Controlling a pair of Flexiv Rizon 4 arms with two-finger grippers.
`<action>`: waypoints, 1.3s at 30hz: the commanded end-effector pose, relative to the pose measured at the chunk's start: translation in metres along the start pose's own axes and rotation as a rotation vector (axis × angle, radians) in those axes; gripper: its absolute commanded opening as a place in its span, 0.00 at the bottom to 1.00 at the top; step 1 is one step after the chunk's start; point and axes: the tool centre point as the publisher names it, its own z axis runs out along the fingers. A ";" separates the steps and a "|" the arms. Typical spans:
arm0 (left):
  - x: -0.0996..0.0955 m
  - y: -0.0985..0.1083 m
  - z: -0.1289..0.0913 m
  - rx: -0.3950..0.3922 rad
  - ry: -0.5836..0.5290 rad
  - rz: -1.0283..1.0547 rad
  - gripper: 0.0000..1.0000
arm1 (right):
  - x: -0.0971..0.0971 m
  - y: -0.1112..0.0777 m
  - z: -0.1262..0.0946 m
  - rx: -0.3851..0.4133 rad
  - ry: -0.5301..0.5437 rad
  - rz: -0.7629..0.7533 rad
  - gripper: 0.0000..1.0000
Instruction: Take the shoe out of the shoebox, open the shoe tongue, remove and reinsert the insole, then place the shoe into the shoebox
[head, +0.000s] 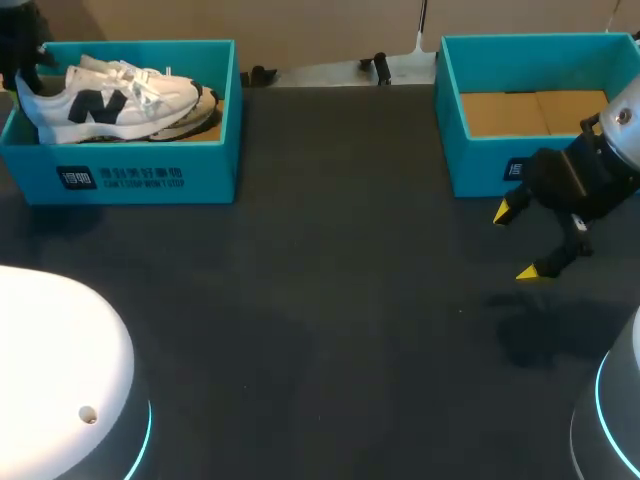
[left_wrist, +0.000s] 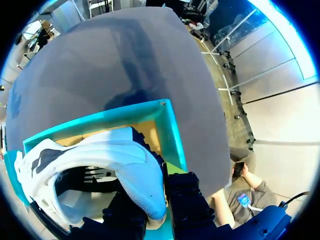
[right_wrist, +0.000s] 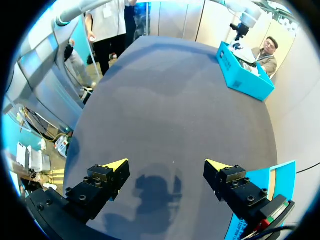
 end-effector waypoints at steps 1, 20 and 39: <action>-0.002 -0.011 -0.025 -0.024 0.018 0.004 0.00 | 0.001 0.000 0.001 0.003 -0.002 0.001 1.00; 0.003 -0.016 -0.081 -0.026 0.007 -0.014 0.00 | 0.001 0.000 0.001 0.003 -0.002 0.001 1.00; -0.006 -0.046 -0.095 -0.059 0.018 -0.042 0.00 | 0.001 0.000 0.001 0.003 -0.002 0.001 1.00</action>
